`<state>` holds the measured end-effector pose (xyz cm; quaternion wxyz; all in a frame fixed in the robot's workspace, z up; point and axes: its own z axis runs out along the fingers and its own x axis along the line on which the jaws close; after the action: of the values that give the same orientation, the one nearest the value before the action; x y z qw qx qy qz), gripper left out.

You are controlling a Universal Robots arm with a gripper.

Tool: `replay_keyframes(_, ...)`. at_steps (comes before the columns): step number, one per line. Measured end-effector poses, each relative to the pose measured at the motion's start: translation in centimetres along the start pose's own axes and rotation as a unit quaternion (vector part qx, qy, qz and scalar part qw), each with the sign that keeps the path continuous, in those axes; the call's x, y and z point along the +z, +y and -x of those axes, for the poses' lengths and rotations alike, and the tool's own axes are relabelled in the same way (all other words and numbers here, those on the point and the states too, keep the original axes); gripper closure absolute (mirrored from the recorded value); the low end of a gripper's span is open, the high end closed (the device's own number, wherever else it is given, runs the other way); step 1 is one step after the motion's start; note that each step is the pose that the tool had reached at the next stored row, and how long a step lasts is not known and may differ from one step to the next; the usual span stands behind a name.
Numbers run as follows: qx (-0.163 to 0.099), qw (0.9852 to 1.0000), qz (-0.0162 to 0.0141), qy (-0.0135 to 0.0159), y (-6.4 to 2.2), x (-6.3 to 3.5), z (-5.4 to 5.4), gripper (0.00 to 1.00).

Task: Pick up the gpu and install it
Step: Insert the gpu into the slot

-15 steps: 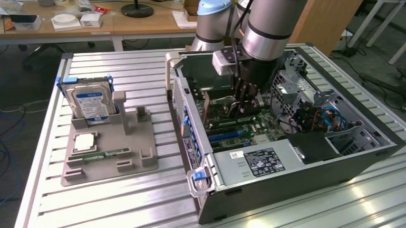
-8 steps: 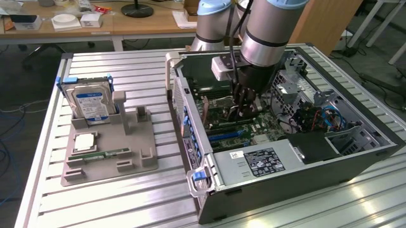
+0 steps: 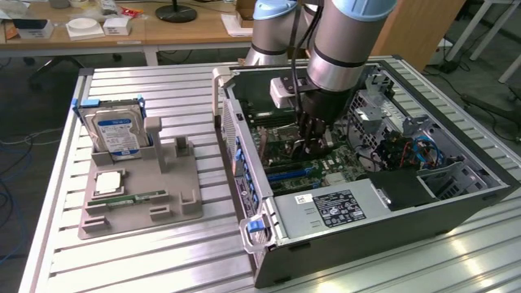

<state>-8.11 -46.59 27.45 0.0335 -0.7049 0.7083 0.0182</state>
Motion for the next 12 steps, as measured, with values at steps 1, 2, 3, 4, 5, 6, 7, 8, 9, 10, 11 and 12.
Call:
replay_keyframes(1, 0.0, 1.0, 0.0, 0.0001, -0.01, 0.04, -0.06, 0.73)
replay_keyframes(2, 0.0, 1.0, 0.0, 0.0, -0.01, 0.08, -0.16, 0.73)
replay_keyframes(3, 0.0, 1.0, 0.0, 0.0, -0.01, 0.11, -0.28, 0.73)
replay_keyframes(4, 0.0, 1.0, 0.0, 0.0, -0.01, 0.13, -0.41, 0.73)
replay_keyframes(5, 0.0, 1.0, 0.0, 0.0, -0.01, 0.17, -0.52, 0.73)
replay_keyframes(6, 0.0, 1.0, 0.0, 0.0, 0.0, 0.2, -0.59, 0.73)
replay_keyframes(7, 0.0, 1.0, -0.0001, -0.0001, 0.02, 0.27, -0.61, 0.73)
replay_keyframes(8, 0.0, 1.0, -0.0001, -0.0001, 0.09, 0.34, -0.62, 0.73)
replay_keyframes(9, 0.0, 1.0, -0.0001, 0.0, 0.16, 0.41, -0.63, 0.73)
replay_keyframes(10, 0.0, 1.0, 0.0, 0.0, 0.24, 0.48, -0.64, 0.73)
replay_keyframes(11, 0.0, 1.0, -0.0001, 0.0, 0.3, 0.55, -0.64, 0.73)
replay_keyframes(12, 0.0, 1.0, -0.0001, 0.0, 0.34, 0.61, -0.65, 0.73)
